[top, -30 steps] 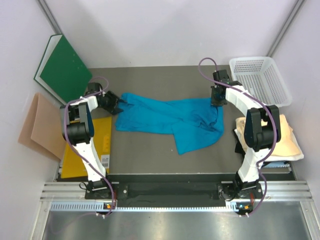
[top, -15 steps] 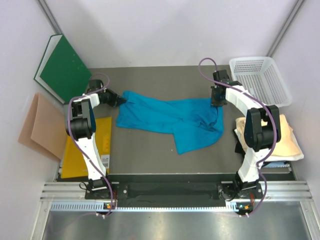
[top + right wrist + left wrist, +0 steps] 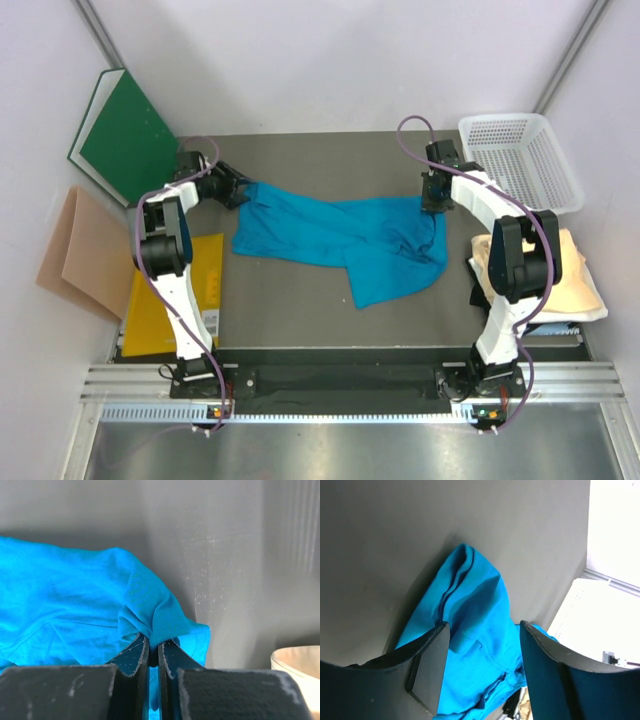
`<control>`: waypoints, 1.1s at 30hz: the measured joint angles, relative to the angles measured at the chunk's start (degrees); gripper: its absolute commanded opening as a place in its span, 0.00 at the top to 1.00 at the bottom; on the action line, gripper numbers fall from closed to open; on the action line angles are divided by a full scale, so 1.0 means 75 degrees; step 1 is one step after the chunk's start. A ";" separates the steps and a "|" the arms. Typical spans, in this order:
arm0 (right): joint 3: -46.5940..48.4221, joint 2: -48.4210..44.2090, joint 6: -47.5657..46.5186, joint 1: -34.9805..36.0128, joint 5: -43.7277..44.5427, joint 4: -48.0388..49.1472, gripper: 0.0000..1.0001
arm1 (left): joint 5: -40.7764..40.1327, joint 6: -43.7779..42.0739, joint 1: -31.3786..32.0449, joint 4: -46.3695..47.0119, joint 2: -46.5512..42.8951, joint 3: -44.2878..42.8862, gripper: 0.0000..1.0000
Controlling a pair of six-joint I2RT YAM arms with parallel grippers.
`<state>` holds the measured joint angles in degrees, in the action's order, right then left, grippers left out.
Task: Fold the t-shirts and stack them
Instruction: Flatten out the tshirt
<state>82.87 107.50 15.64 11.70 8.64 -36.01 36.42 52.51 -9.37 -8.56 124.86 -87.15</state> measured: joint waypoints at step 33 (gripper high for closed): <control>-0.0254 -0.0294 0.0000 -0.0006 0.0029 0.0099 0.98 | -0.0321 -0.1169 0.0353 -0.0833 0.0189 -0.0248 1.00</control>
<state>80.97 105.30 15.64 11.66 8.86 -35.27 34.02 43.75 -6.72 -14.81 126.28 -89.01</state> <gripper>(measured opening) 0.031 0.022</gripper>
